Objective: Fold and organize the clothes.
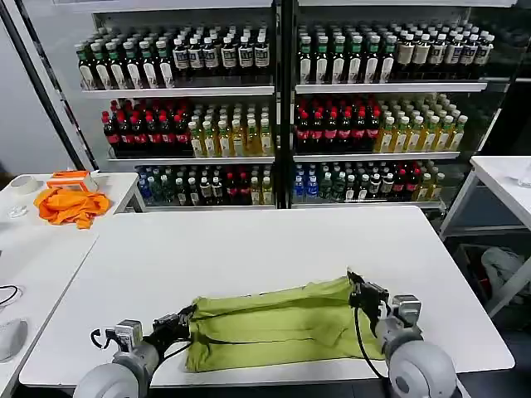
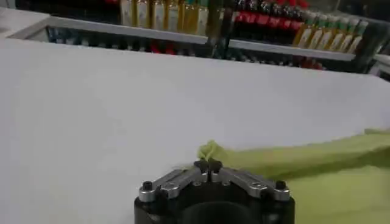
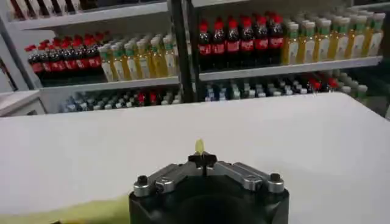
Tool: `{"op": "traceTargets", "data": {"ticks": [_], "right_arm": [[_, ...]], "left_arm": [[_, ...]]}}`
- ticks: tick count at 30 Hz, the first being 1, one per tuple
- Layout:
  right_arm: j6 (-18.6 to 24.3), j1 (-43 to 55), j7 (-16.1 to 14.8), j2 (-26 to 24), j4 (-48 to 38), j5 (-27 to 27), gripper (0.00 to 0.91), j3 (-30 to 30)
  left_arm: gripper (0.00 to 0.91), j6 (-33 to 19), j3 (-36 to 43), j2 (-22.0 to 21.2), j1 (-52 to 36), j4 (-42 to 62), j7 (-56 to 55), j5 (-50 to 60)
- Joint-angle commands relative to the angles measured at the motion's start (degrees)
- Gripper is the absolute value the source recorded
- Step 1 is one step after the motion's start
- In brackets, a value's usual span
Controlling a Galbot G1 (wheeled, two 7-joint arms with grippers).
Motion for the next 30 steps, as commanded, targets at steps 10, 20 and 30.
{"op": "traceTargets", "data": {"ticks": [10,20,30], "right_arm": [[-1.5,-6.86,-1.26,3.09,3.79,-5.42,0.907,0.99],[0.51,-11.4,-3.68,5.79,4.71,-10.73,0.907,2.65],[1.64,-10.19,-4.7,6.64,2.75,-12.5,0.907,0.21]], "left_arm": [[0.907,-0.97,-1.36,-0.45,3.66,-3.4,0.14,10.32],[0.907,-4.29,-7.61,-10.22,7.45,-10.48,-8.1,7.88],[0.907,-7.26,0.33,-21.65,11.8,-7.3,-9.2,15.79]]}}
